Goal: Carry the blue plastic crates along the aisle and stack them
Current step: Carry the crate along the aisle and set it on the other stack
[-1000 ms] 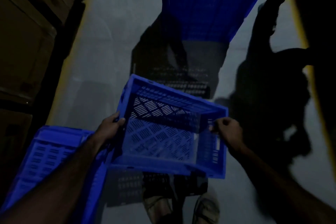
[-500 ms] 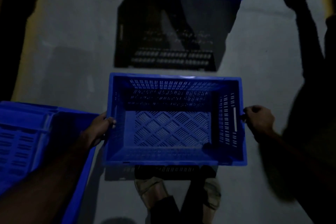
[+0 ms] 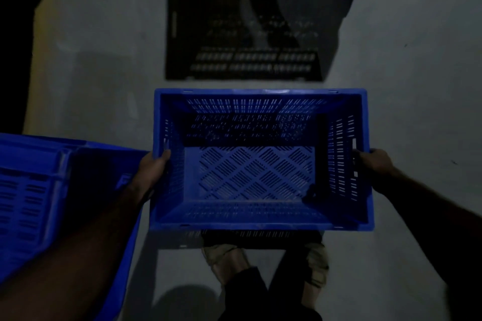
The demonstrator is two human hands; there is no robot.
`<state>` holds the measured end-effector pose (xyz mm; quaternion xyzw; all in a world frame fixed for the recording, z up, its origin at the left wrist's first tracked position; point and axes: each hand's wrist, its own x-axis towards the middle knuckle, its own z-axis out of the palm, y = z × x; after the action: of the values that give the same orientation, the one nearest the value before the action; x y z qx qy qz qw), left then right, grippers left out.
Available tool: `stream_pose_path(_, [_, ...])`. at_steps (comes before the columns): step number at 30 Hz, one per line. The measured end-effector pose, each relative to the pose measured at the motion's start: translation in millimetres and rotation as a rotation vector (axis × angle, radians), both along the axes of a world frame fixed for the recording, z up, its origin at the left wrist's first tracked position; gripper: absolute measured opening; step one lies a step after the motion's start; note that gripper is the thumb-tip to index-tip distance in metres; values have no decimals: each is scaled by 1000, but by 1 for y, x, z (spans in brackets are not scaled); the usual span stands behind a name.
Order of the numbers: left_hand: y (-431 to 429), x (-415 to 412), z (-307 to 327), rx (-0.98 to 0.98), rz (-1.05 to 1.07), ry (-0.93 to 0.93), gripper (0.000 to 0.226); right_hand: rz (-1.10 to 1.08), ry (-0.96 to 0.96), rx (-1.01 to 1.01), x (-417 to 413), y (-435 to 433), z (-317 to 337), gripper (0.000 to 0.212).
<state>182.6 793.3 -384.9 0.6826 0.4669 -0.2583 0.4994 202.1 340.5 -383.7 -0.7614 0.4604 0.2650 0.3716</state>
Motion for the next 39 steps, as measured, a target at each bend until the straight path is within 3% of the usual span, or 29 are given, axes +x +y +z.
stream_pose_path(4, [-1,-1,43,48,-15,0,46,98,-30,-57,1,-7,48,44])
stream_pose_path(8, [-6,5,126,89,-41,-7,44,166,-102,-35,11,-16,137,43])
stream_pose_path(17, [-6,29,427,29,-119,-161,43,173,-263,74,33,-13,453,26])
stream_pose_path(20, [-2,50,502,9,-157,-214,44,186,-347,77,48,-13,530,19])
stream_pose_path(30, [-48,175,652,2,-157,-374,21,145,-536,185,159,-70,656,23])
stream_pose_path(34, [-68,227,695,1,-116,-433,25,210,-622,246,217,-98,708,16])
stream_pose_path(39, [-89,291,745,-115,-56,-560,29,240,-687,307,303,-128,766,26])
